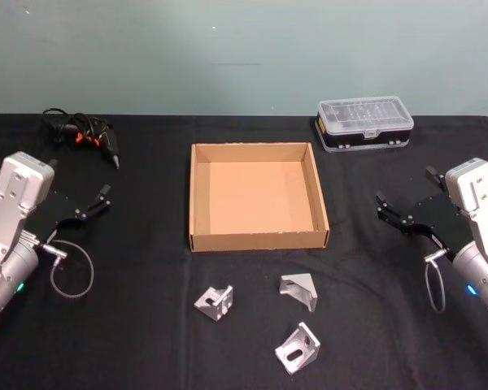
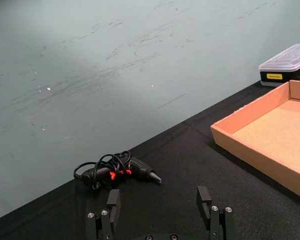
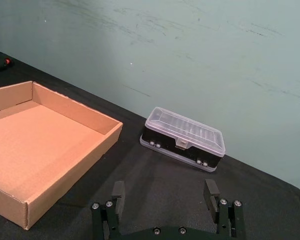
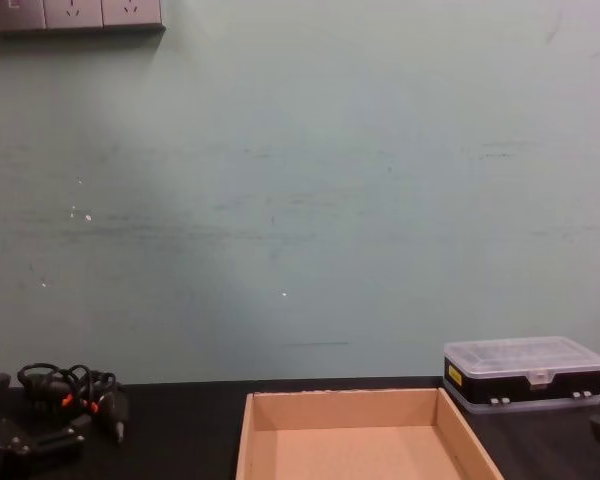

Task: Use one hand to pick up the angle iron from the table and place it into the box.

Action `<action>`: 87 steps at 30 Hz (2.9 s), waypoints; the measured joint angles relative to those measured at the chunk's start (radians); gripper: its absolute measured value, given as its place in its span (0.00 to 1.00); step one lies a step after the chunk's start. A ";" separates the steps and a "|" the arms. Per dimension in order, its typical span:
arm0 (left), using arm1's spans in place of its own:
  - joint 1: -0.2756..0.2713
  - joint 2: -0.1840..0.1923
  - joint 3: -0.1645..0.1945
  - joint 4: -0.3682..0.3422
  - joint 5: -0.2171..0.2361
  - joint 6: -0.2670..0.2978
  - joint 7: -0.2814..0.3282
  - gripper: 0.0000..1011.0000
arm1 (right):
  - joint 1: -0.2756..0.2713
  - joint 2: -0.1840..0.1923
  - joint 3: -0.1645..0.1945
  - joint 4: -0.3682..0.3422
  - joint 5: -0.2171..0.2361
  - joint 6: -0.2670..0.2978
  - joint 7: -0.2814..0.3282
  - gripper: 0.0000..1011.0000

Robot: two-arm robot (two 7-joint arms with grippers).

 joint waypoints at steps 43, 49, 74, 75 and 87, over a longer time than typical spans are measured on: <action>0.000 0.000 0.000 0.000 0.000 0.000 0.000 0.99 | -0.092 0.063 0.105 -0.178 0.117 0.067 0.133 0.99; 0.000 0.000 0.000 0.000 0.000 0.000 0.000 0.99 | -0.123 0.122 0.152 -0.282 0.195 0.160 0.216 0.99; 0.000 0.000 0.000 0.000 0.000 0.000 0.000 0.99 | -0.107 0.318 0.126 -0.544 0.379 0.639 0.478 0.99; 0.000 0.000 0.000 0.000 0.000 0.000 0.000 0.99 | -0.105 0.321 0.119 -0.548 0.380 0.648 0.479 0.99; 0.000 0.000 0.000 0.000 0.000 0.000 0.000 0.99 | -0.081 0.332 0.015 -0.592 0.388 0.741 0.481 0.99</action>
